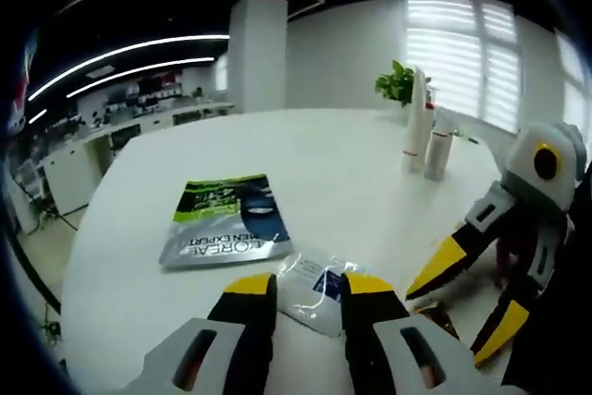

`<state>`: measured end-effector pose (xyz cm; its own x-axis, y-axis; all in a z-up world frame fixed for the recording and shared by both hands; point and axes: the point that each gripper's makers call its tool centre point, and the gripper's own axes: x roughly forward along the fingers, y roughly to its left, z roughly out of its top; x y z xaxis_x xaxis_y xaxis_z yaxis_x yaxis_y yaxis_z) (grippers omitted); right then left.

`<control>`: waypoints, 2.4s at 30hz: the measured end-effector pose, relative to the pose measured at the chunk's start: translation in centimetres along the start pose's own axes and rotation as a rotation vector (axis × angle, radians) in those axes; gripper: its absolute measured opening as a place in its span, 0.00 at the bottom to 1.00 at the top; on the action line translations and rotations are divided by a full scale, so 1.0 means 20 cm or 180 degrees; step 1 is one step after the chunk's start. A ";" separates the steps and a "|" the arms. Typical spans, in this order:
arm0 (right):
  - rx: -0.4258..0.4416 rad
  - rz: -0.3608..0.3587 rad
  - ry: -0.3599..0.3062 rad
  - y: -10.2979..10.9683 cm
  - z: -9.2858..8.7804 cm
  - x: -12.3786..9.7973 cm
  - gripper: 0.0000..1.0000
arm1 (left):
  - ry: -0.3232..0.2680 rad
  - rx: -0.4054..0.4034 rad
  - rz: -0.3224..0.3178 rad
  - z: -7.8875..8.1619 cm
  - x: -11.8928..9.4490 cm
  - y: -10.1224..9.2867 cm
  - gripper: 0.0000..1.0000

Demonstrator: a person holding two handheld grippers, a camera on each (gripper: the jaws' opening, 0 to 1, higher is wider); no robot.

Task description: Arrange the skincare products in the storage area until every visible bottle or jar stands upright without overlapping.

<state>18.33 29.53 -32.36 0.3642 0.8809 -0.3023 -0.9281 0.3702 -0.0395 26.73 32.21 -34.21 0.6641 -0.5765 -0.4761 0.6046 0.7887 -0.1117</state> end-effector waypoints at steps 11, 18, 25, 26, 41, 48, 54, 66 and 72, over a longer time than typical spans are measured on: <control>0.0086 -0.0314 0.0106 -0.33 0.03 -0.05 0.38 | -0.0208 -0.0187 0.0185 0.06 0.01 0.15 0.30; -0.0079 -0.0381 0.0189 -0.48 0.08 -0.01 0.34 | -0.0124 -0.0266 0.0245 0.03 0.03 0.19 0.32; -0.0134 -0.0237 0.0223 -0.62 0.14 0.12 0.35 | -0.0115 -0.0318 0.0313 0.00 0.03 0.23 0.35; -0.0059 -0.0174 0.0239 -0.63 0.13 0.15 0.35 | -0.0114 -0.0318 0.0308 0.00 0.04 0.23 0.35; 0.0357 -0.0347 0.0308 -0.80 -0.03 0.32 0.60 | -0.0144 -0.0305 0.0602 0.01 0.06 0.40 0.43; 0.0422 -0.0363 0.0364 -0.83 -0.05 0.34 0.61 | -0.0155 -0.0313 0.0595 0.04 0.11 0.42 0.43; 0.0428 -0.0457 0.0366 -0.84 -0.05 0.33 0.64 | -0.0214 -0.0230 0.0560 0.06 0.13 0.40 0.42; 0.0390 -0.0658 0.0446 -0.87 -0.09 0.32 0.67 | -0.0214 -0.0217 0.0577 0.06 0.13 0.38 0.40; 0.0478 -0.0580 0.0325 -0.85 -0.06 0.34 0.69 | -0.0295 -0.0230 0.0474 0.08 0.16 0.34 0.30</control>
<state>36.50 28.91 -35.00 0.5076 0.7641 -0.3981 -0.8232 0.5665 0.0376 33.65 35.39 -35.10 0.7836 -0.4667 -0.4101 0.4655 0.8782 -0.1099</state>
